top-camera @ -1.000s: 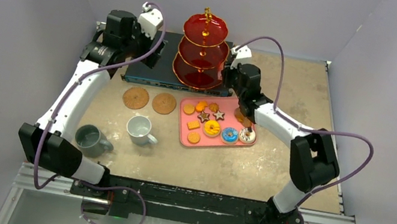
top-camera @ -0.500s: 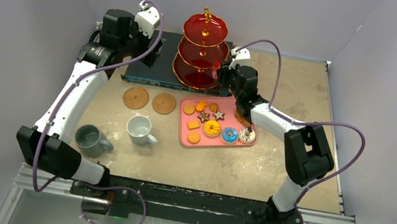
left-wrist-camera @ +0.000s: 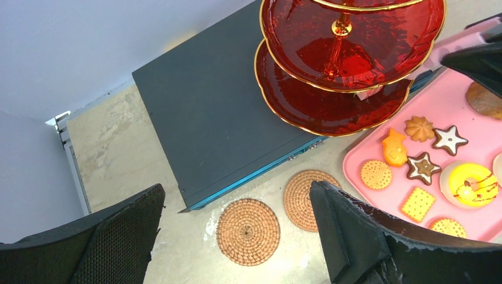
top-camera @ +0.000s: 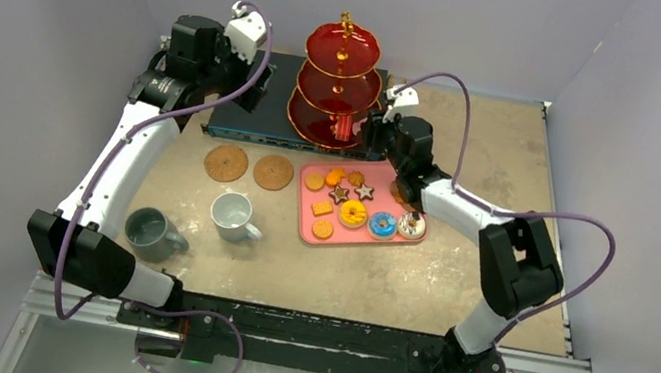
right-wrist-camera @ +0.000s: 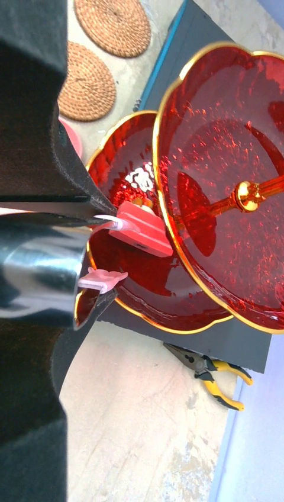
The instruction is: Serve the afternoon tea
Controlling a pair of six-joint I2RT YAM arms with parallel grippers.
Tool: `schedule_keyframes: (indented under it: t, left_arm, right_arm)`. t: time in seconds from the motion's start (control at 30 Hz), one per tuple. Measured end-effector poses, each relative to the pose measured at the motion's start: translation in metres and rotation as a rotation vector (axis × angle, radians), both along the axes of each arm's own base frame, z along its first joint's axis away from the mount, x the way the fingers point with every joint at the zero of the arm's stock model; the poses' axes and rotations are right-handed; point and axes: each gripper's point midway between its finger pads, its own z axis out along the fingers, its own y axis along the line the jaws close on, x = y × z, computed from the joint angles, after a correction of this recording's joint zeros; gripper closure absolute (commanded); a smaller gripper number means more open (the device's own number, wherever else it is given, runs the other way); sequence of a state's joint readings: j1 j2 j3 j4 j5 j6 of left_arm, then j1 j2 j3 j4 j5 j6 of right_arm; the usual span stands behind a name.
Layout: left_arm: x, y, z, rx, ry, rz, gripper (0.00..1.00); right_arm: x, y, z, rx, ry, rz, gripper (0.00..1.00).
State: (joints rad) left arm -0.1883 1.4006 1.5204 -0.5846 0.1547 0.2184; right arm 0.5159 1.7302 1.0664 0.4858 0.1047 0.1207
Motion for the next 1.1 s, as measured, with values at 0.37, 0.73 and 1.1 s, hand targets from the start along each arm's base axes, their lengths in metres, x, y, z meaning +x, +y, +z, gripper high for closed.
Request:
schedule_keyframes:
  t: [0.37,0.73,1.1]
  left_arm:
    - [0.0,-0.001,0.0,-0.004,0.0,-0.006,0.07]
    - [-0.001,-0.002,0.0,-0.008,0.001,-0.011,0.07]
    - [-0.001,-0.002,0.0,-0.008,0.001,-0.011,0.07]
  right_arm:
    - [-0.072,-0.024,0.039,0.042,-0.034,0.075,0.46]
    - [-0.141,-0.024,-0.04,0.002,0.197,0.137,0.42]
    - [-0.168,-0.004,-0.046,-0.024,0.211,0.186,0.38]
